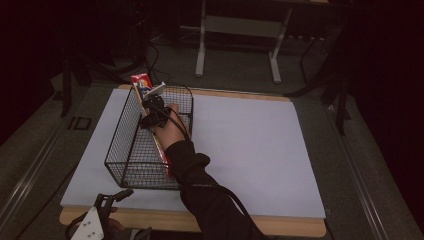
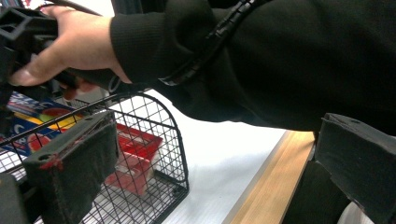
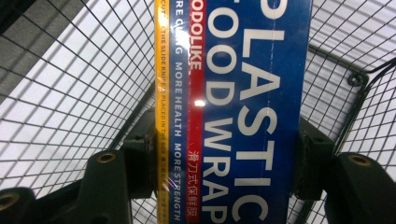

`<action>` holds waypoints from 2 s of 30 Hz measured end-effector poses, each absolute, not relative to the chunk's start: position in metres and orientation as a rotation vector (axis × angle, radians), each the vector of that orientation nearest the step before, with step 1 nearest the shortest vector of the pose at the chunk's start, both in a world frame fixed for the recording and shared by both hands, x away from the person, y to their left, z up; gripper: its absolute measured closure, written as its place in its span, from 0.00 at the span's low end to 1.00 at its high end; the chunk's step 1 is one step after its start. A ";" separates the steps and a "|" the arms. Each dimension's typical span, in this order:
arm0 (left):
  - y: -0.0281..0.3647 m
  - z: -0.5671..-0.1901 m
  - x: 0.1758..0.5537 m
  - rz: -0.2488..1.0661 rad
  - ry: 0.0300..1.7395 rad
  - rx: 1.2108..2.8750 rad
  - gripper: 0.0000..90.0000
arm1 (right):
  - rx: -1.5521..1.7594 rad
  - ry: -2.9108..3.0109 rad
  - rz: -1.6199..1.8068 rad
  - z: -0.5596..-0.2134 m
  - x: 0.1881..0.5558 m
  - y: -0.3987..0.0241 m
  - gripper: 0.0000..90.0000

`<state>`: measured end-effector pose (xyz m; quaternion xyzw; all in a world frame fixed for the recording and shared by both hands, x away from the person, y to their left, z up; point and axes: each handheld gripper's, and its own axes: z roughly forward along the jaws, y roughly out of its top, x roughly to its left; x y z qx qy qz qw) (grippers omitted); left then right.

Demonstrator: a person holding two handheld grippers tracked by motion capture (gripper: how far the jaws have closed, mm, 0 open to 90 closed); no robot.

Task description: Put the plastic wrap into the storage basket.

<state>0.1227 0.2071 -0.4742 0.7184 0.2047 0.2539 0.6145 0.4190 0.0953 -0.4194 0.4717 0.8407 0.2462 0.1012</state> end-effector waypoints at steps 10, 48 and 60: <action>0.207 -0.474 0.123 0.582 0.471 1.657 0.00 | 1.425 2.505 0.688 -0.441 0.424 0.093 0.44; 0.203 -0.476 0.126 0.573 0.467 1.687 0.00 | 1.184 2.554 1.031 -0.413 0.403 0.027 0.17; 0.202 -0.477 0.127 0.582 0.479 1.692 0.00 | 1.058 2.514 1.079 -0.390 0.388 -0.029 0.16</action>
